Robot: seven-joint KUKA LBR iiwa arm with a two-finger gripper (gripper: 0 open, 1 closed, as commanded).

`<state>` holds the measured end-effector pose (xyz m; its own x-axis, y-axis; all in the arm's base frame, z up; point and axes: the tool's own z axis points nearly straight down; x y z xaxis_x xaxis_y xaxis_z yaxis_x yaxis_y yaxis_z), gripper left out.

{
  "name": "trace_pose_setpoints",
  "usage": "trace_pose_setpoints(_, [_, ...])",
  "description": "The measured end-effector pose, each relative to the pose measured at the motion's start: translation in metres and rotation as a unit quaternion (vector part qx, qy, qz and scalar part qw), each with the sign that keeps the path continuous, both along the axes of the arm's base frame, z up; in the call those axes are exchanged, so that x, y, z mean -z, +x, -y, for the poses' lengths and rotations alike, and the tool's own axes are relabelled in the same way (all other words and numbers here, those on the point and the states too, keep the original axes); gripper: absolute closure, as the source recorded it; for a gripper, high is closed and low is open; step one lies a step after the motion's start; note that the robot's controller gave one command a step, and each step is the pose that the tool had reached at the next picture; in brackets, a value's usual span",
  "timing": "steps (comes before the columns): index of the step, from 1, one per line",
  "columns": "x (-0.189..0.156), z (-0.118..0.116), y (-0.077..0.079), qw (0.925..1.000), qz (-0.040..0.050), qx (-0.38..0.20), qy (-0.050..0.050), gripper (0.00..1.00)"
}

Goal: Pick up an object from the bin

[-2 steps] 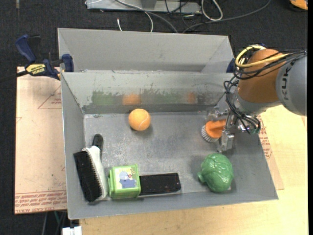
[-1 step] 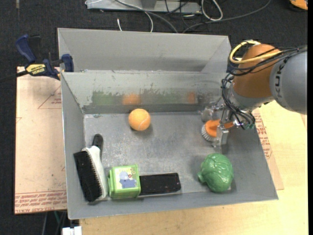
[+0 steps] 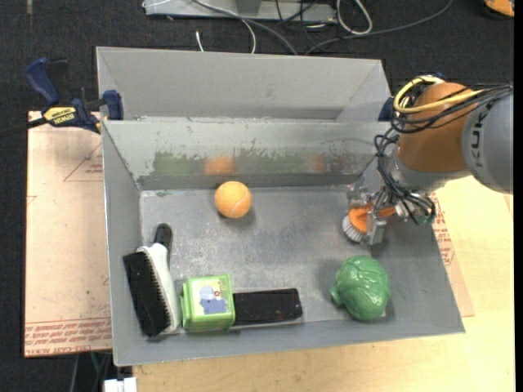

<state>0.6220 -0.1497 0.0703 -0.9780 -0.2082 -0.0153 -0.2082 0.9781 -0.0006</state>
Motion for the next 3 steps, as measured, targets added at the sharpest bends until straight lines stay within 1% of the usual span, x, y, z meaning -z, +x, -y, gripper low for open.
trace_pose_setpoints(1, [0.0, 0.0, 0.0, 1.0, 0.0001, 0.0, 0.0, 1.0])
trace_pose_setpoints(3, [-0.054, -0.001, 0.0, 1.0, -0.0004, 0.0, 0.001, 1.0])
